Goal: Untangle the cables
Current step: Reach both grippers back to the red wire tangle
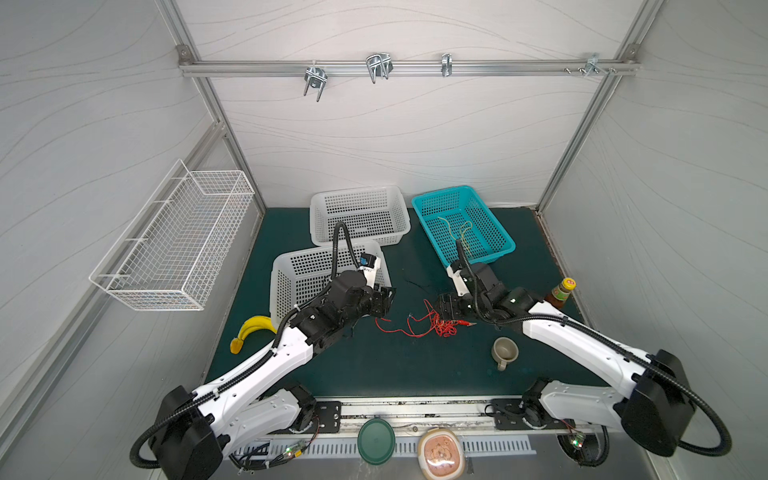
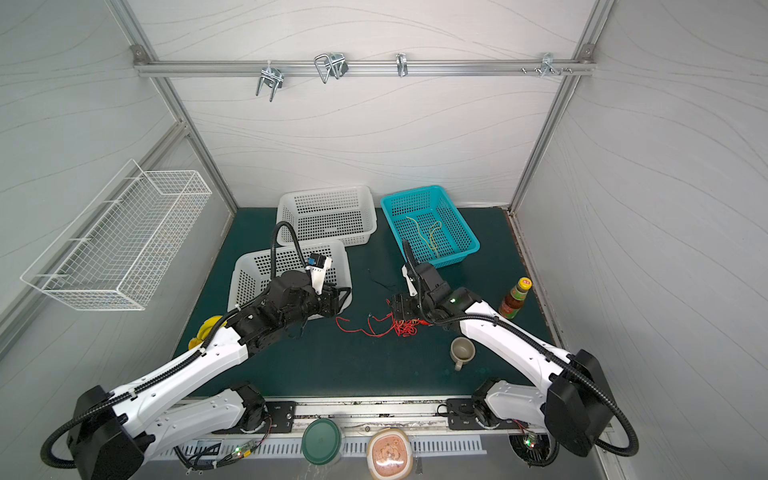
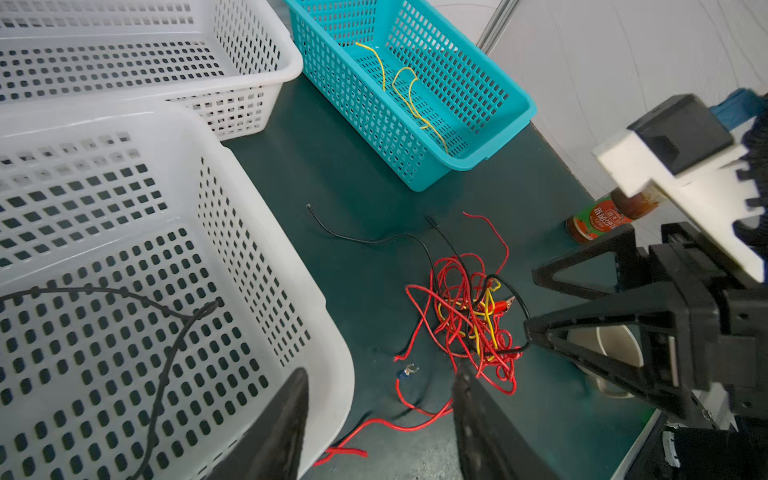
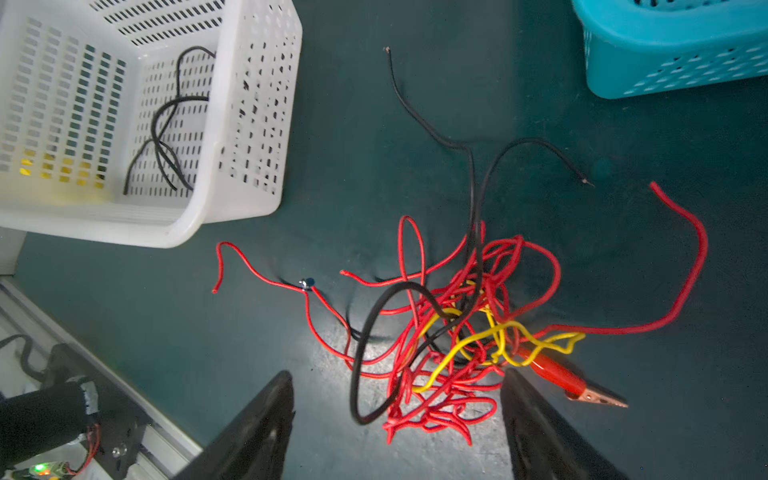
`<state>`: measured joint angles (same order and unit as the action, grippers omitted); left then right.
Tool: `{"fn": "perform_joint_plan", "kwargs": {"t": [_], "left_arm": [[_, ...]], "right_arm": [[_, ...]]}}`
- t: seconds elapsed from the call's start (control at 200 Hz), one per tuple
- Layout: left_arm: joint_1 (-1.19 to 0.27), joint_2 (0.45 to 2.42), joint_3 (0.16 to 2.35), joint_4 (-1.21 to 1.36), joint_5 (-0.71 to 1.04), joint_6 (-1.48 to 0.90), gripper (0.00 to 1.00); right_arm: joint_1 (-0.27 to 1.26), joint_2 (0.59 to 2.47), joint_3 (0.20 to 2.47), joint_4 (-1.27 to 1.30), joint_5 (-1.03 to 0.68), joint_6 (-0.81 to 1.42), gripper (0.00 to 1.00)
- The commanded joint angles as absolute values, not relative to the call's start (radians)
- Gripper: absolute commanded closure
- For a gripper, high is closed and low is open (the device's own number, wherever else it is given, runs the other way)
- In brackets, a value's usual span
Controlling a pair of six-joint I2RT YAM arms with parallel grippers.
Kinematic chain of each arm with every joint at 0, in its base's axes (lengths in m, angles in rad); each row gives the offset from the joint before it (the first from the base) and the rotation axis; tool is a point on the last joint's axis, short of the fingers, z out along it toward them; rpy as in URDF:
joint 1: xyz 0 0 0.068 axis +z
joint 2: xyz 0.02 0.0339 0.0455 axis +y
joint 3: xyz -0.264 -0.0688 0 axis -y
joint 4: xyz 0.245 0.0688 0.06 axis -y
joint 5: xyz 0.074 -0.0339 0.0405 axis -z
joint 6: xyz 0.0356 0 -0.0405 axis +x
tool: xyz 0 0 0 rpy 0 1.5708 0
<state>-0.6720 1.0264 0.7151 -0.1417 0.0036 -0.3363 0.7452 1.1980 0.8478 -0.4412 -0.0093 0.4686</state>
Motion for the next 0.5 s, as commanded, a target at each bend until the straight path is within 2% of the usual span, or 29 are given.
{"fn": "perform_joint_plan", "kwargs": {"t": [0.0,0.1,0.205,0.285,0.395,0.495], "left_arm": [[-0.678,1.042,0.728,-0.047,0.034,-0.339,0.44],[-0.678,1.049,0.73,-0.043,0.041,-0.329,0.44],[-0.679,1.051,0.729,-0.043,0.039,-0.324,0.44],[-0.679,1.052,0.723,-0.04,0.042,-0.324,0.44],[-0.678,1.058,0.718,-0.034,0.055,-0.321,0.44],[-0.68,1.063,0.724,-0.028,0.079,-0.319,0.44]], "right_arm": [[0.761,1.224,0.859,-0.396,-0.01,0.528,0.3],[0.775,1.255,0.861,-0.399,0.006,0.545,0.4],[0.789,1.277,0.859,-0.397,0.022,0.562,0.56],[0.795,1.288,0.86,-0.392,0.029,0.573,0.72],[0.797,1.282,0.879,-0.402,0.044,0.58,0.99],[0.801,1.255,0.913,-0.428,0.077,0.574,1.0]]}}
